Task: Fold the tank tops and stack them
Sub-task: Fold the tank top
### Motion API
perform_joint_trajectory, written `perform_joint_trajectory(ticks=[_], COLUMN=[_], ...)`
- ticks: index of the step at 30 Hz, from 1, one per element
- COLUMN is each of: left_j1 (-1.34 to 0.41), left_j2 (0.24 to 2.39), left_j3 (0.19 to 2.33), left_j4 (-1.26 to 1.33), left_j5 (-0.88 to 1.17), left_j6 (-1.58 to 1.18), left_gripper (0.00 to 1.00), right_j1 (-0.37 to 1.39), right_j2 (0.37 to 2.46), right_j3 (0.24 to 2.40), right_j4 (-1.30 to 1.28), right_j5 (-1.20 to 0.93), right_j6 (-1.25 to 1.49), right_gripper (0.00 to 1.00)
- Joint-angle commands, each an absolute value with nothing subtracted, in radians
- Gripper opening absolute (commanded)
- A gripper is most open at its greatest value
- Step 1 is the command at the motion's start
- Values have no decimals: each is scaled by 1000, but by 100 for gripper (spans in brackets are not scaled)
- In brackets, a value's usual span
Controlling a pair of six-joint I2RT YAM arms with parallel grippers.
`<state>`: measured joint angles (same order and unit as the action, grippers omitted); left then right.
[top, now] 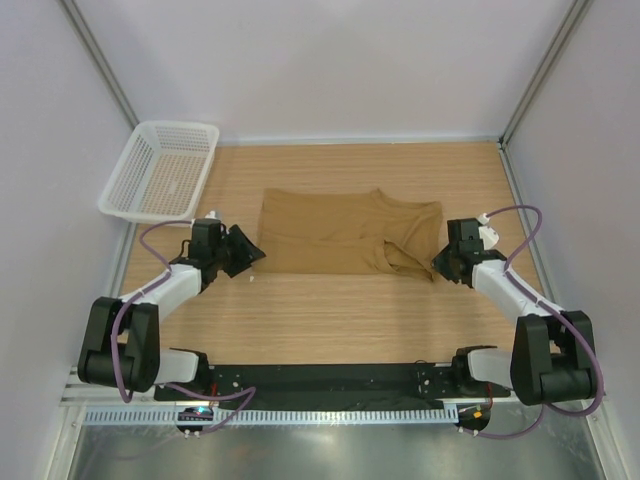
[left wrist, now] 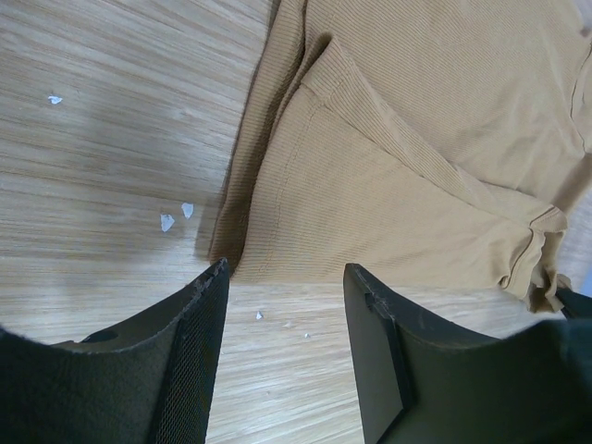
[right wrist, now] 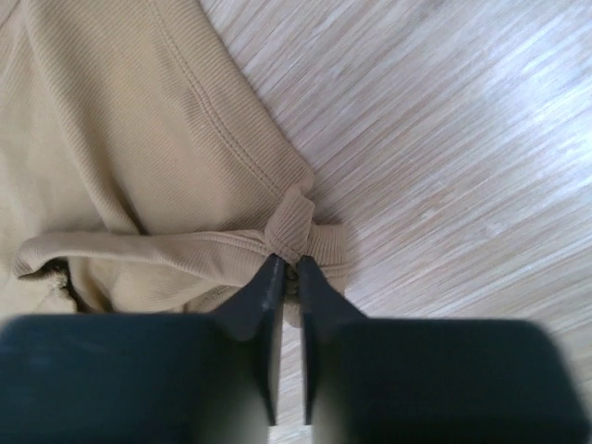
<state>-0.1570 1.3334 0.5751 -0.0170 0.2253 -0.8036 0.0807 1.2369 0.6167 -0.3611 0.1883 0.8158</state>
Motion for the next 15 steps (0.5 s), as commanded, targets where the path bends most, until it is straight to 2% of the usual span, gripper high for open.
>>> perform_joint_trajectory(ticks=[1,6,13,15], left_j1=[-160,-160,-160,-158], left_j2=[1342,1350,1353,1356], left_j3=[583,586,586,587], left_j4=[21,21,21,20], left_j5=[238,241,238,236], left_j6=[-788,-788,-787,-785], left_gripper=[54,53,53,53], right_j1=[72,64,23,12], right_j2=[1239,1232,1310,1365], right_j3=[626,670,848,877], right_j4=[-316,-373,-495,-521], right_j5=[190,207,245,255], right_j6=[834,833,833,833], right_gripper=[3,1,2,7])
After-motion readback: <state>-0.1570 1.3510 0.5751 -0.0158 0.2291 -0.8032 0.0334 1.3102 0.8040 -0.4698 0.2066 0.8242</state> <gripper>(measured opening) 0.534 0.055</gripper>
